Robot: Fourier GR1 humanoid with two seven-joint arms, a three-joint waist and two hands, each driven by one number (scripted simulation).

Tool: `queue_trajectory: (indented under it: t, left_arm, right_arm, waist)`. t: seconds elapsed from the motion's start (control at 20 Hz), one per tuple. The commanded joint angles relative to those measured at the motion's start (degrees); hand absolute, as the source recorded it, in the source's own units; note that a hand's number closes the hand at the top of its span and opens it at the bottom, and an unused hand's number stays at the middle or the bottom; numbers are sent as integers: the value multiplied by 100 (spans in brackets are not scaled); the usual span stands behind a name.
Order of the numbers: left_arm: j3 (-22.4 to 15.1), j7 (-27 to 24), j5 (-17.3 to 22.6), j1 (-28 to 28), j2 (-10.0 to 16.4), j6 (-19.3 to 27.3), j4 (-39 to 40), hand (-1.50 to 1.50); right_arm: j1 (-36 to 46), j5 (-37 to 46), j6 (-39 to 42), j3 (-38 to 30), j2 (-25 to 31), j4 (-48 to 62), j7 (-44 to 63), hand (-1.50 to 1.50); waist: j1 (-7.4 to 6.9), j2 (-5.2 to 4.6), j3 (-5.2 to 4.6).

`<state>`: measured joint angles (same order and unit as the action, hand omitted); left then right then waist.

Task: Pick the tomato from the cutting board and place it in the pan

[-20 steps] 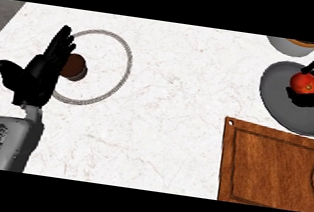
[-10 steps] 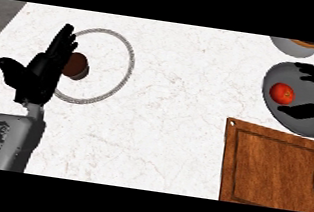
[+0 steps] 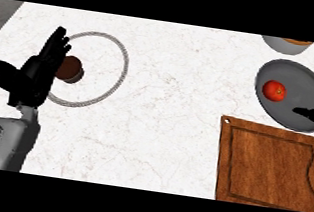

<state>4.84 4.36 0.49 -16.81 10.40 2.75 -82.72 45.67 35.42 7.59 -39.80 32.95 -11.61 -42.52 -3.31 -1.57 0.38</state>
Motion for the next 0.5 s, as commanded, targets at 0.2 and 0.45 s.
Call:
queue_trajectory:
  t: [0.2,0.45]
  left_arm:
    - [-55,-20,-101,182,-99,121,-68,0]
    - [42,197,-39,99,25,80,-175,0]
  right_arm:
    - [-661,-500,2368,-328,999,328,-904,-150]
    - [-1021,-637,3023,-249,1284,124,-1246,-150]
  waist:
    - [178,62,-6]
    - [296,131,-18]
